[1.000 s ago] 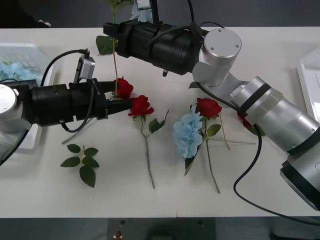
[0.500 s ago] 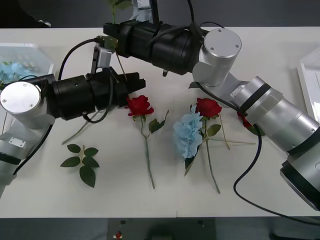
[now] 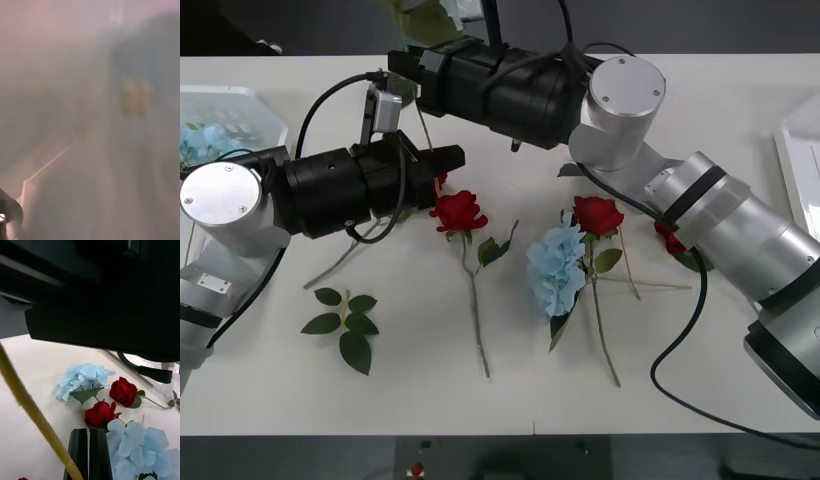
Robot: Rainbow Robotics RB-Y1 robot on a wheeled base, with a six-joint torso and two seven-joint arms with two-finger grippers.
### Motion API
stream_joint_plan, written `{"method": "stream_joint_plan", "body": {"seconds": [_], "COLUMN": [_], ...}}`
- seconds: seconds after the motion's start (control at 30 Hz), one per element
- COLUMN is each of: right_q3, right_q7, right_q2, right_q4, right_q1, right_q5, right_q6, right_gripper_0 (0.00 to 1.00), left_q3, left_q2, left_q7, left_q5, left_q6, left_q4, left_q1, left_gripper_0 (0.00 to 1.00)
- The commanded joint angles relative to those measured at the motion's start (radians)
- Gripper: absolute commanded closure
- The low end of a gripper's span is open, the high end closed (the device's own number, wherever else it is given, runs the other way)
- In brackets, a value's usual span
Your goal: Put the red flowers into the right box and the blue flowers into the left box
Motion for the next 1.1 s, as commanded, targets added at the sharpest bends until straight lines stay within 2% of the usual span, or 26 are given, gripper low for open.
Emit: {"method": "stream_joint_plan", "body": {"seconds": [0.03,0.07,0.17,0.37,0.57,0.67,0.83,1.1], "right_q3": [-0.014,-0.014,-0.014,-0.014,-0.006,0.026,0.186,0.436], "right_q7": [-0.022,-0.018,-0.016,-0.001,-0.004,-0.008,-0.028,-0.059], "right_q2": [-0.070,-0.084,-0.116,-0.200,-0.354,-0.433,-0.622,-0.930], "right_q4": [-0.040,-0.040,-0.040,-0.045,-0.045,-0.060,-0.127,-0.261], "right_q1": [-0.043,-0.043,-0.043,-0.043,-0.043,-0.043,-0.041,-0.041], "right_q5": [0.026,0.028,0.066,0.085,0.083,0.075,0.037,0.028], "right_q6": [-0.009,-0.004,0.019,0.082,0.269,0.313,0.303,0.267], "right_gripper_0": [0.24,0.15,0.00,0.00,0.00,0.00,0.00,0.00], "left_q3": [0.013,0.013,0.019,0.091,0.243,0.315,0.467,0.636], "left_q2": [0.041,0.047,0.076,0.159,0.309,0.354,0.421,0.431], "left_q7": [0.012,0.015,0.029,0.145,0.271,0.294,0.296,0.297], "left_q5": [0.005,0.005,0.009,0.002,-0.069,-0.116,-0.239,-0.520], "left_q6": [-0.007,-0.007,-0.006,0.099,0.220,0.253,0.287,0.247], "left_q4": [-0.020,-0.020,-0.020,-0.020,-0.020,-0.020,-0.020,-0.020], "left_q1": [-0.020,-0.019,-0.010,0.016,0.069,0.092,0.139,0.220], "left_gripper_0": [1.00,1.00,1.00,1.00,1.00,1.00,1.00,1.00]}}
